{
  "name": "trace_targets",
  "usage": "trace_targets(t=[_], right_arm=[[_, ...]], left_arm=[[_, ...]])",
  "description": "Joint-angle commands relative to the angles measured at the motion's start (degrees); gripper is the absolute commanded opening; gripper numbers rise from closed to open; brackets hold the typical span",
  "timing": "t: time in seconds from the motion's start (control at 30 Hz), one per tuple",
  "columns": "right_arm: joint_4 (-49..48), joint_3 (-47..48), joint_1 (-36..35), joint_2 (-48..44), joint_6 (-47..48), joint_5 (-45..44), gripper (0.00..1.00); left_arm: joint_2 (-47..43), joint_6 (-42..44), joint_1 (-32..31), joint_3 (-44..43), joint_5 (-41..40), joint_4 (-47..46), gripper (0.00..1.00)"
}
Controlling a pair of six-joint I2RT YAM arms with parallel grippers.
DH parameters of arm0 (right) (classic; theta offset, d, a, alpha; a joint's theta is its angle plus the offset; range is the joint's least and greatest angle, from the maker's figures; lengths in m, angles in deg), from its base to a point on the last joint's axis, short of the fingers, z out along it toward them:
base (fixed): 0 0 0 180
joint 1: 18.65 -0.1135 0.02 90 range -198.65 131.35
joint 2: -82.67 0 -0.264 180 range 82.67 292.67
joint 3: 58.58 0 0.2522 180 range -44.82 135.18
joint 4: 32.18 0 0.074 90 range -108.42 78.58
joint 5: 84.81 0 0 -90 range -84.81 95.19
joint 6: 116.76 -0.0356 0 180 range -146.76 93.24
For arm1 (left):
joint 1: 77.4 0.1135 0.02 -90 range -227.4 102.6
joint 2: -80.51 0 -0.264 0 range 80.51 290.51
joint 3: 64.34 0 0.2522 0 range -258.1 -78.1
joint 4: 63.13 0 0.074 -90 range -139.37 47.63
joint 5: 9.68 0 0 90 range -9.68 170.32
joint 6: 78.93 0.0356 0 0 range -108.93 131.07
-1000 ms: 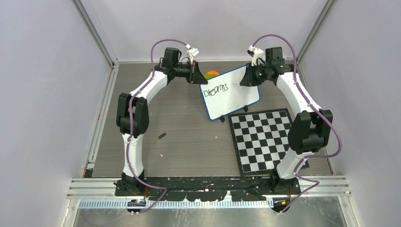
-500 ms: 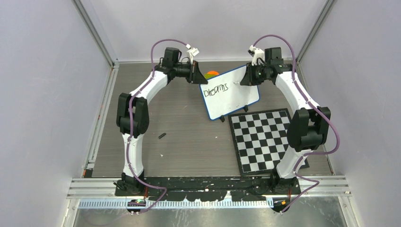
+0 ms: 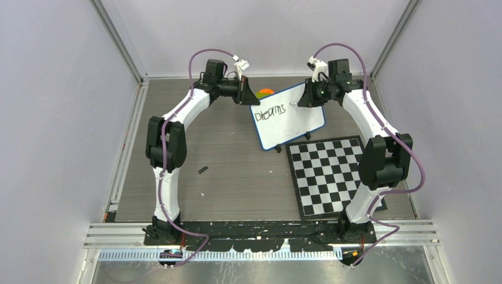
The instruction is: Write a sentence on the whiteboard
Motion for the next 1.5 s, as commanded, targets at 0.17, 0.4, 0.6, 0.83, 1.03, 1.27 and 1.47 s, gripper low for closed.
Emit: trace_targets(t=[0.17,0.4,0.6,0.83,1.03,1.27,1.47], right_arm=[[-2.81,-2.31,-0.34,-1.51,2.00,-1.07,0.00],[-2.76,-2.07,0.52,-1.56,2.36,-1.95,0.00],[-2.22,0.34,1.36,-1.04,2.54,-2.80,0.00],[-2.26,2.25,1.41,-0.18,1.78,-2.73,0.00],[-2.18,3.00,1.42,0.13,1.37,-2.32,0.00],[-1.71,0.43,1.38,-0.51,1.83,-1.41,0.00],[-1.26,-2.05,1.40,-1.55,3.13,-1.52,0.00]], left_arm=[[1.87,1.85,-2.99,0.34,1.54,5.57,0.00],[1.73,2.20,-2.99,0.42,1.46,5.88,0.00],[1.83,2.38,-2.99,0.38,1.41,6.09,0.00],[1.87,2.38,-3.01,0.34,1.35,6.09,0.00],[1.91,2.33,-3.08,0.23,1.23,6.05,0.00],[2.00,2.42,-3.08,0.25,1.11,6.06,0.00],[2.02,2.46,-3.16,0.34,1.02,6.04,0.00]])
